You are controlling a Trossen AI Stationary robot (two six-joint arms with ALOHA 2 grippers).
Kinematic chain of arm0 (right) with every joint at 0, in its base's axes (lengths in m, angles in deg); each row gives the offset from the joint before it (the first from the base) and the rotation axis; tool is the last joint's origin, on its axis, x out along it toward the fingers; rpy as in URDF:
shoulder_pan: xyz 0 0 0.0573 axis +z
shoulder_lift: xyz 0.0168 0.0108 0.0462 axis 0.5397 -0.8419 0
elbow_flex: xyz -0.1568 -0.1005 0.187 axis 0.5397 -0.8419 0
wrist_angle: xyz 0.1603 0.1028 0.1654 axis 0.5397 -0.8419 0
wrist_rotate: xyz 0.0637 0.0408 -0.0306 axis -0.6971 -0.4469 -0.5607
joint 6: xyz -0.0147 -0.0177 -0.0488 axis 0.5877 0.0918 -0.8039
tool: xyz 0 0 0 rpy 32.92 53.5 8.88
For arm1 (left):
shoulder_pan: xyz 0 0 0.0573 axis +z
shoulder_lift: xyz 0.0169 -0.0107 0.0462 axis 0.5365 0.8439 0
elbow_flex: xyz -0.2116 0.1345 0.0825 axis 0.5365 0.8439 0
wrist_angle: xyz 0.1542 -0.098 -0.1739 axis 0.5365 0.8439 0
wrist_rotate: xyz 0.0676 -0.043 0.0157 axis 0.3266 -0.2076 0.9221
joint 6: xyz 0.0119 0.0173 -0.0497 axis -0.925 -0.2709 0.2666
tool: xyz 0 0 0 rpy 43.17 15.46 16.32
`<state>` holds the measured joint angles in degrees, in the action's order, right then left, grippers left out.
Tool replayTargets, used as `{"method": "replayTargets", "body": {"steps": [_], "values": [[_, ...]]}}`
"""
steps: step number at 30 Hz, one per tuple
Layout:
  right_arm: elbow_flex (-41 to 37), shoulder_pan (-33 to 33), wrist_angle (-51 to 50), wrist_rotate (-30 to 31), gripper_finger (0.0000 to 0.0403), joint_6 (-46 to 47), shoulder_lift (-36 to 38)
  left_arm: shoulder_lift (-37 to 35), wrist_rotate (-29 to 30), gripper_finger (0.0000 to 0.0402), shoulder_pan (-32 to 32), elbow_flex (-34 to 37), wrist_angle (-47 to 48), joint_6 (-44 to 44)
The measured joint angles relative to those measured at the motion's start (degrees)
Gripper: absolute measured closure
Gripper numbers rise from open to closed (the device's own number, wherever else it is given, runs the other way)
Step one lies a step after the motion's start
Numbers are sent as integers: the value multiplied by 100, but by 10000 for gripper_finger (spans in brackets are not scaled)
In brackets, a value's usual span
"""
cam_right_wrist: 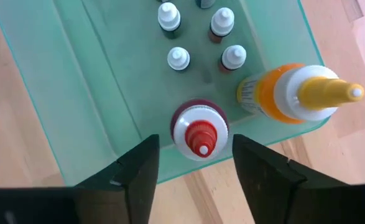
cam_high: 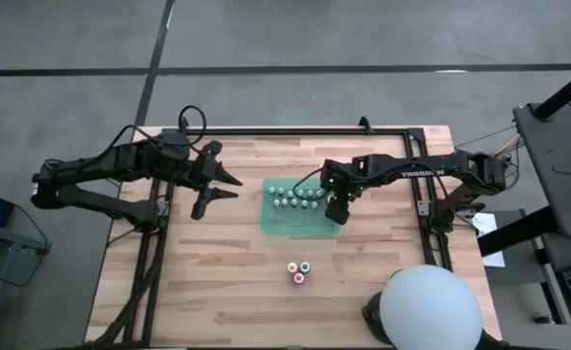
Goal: Pick & Place food coloring
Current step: Put the big green food coloring bottle into the green container
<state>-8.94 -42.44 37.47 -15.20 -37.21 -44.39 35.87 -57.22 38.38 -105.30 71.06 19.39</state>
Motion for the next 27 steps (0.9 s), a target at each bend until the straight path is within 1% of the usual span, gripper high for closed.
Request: {"method": "replayTargets", "body": {"steps": [3, 6, 14, 17, 21, 27], "values": [[53, 0, -114, -2, 196, -12, 12, 0, 0, 294, 0, 0, 0, 0], [273, 0, -271, -4, 190, -61, 16, 0, 0, 294, 0, 0, 0, -1], [1227, 5, -1079, -80, 186, -327, 18, 0, -2, 294, -2, 0, 0, -2], [1555, 53, -1147, -182, 188, -345, 29, 0, -2, 294, -2, 0, 2, -2], [1808, 166, -1146, -197, 206, -345, 29, 0, -2, 294, -2, 0, 0, -2], [1888, 479, -1118, -199, 265, -313, 29, 0, -2, 294, -2, 0, 0, -2]]}}
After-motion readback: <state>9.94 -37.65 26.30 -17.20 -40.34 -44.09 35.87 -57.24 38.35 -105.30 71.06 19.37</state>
